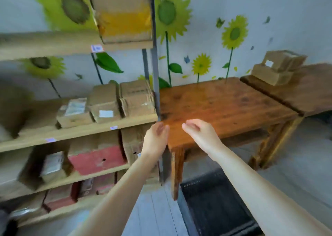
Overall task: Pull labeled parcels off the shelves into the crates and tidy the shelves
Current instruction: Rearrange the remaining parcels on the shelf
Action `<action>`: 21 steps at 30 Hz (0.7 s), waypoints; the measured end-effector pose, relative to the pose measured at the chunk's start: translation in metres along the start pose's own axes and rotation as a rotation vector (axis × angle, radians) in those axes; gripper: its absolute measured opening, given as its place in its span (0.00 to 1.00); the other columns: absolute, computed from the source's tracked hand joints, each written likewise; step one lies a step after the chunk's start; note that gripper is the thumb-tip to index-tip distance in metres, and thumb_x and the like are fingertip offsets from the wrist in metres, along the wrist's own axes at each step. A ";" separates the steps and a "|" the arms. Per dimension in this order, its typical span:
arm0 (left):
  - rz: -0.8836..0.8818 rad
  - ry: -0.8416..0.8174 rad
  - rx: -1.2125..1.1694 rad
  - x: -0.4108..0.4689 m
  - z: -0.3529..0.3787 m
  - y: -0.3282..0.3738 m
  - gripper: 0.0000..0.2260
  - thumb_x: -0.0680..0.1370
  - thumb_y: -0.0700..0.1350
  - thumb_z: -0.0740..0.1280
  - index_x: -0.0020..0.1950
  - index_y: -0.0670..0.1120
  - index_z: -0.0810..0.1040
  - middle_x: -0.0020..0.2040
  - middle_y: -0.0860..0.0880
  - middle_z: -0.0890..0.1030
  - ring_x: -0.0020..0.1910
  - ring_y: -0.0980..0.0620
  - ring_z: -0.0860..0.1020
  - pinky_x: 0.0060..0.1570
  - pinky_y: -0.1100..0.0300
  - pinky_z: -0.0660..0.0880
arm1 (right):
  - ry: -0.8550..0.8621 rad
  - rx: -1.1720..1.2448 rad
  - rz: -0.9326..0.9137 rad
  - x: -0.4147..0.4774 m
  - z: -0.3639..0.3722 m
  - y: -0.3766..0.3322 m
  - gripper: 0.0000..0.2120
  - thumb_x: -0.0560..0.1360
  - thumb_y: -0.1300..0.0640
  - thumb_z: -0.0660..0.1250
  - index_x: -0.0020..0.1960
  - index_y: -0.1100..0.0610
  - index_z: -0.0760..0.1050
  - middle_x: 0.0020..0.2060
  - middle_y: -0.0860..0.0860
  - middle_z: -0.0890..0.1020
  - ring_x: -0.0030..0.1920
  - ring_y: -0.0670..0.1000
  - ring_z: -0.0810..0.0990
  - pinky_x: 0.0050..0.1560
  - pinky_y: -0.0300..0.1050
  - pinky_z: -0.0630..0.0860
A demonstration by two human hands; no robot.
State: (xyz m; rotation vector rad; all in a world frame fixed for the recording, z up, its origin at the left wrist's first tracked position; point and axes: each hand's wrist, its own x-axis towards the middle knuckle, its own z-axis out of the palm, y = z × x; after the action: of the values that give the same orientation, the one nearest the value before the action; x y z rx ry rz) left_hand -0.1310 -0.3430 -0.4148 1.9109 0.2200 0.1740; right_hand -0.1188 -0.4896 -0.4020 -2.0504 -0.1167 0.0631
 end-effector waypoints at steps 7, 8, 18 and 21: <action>0.150 0.281 -0.014 0.032 -0.167 0.041 0.16 0.78 0.47 0.62 0.64 0.41 0.73 0.58 0.45 0.78 0.49 0.55 0.73 0.47 0.69 0.65 | -0.044 0.006 -0.287 0.037 0.081 -0.150 0.20 0.75 0.49 0.64 0.64 0.57 0.72 0.60 0.51 0.78 0.55 0.43 0.74 0.52 0.36 0.68; 0.160 0.304 -0.015 0.038 -0.186 0.046 0.16 0.78 0.47 0.62 0.63 0.42 0.74 0.58 0.46 0.79 0.50 0.55 0.73 0.49 0.66 0.66 | -0.047 0.003 -0.314 0.042 0.091 -0.168 0.20 0.75 0.48 0.64 0.64 0.56 0.72 0.60 0.51 0.78 0.54 0.42 0.73 0.53 0.36 0.68; 0.293 0.258 0.015 0.118 -0.248 0.092 0.19 0.78 0.48 0.61 0.66 0.39 0.71 0.59 0.44 0.77 0.59 0.46 0.74 0.54 0.60 0.67 | 0.148 0.013 -0.372 0.090 0.112 -0.241 0.19 0.76 0.50 0.64 0.63 0.58 0.72 0.58 0.52 0.78 0.52 0.44 0.73 0.51 0.37 0.68; 0.306 0.235 0.004 0.146 -0.242 0.106 0.21 0.78 0.48 0.62 0.69 0.40 0.68 0.66 0.43 0.74 0.64 0.45 0.72 0.58 0.58 0.67 | 0.327 0.030 -0.437 0.114 0.093 -0.251 0.15 0.76 0.53 0.63 0.60 0.59 0.75 0.55 0.51 0.79 0.50 0.43 0.73 0.43 0.26 0.69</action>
State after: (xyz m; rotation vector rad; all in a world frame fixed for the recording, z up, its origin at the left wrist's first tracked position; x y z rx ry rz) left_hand -0.0364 -0.1234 -0.2302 1.9190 0.0831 0.6058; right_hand -0.0279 -0.2793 -0.2221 -1.9348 -0.3521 -0.5353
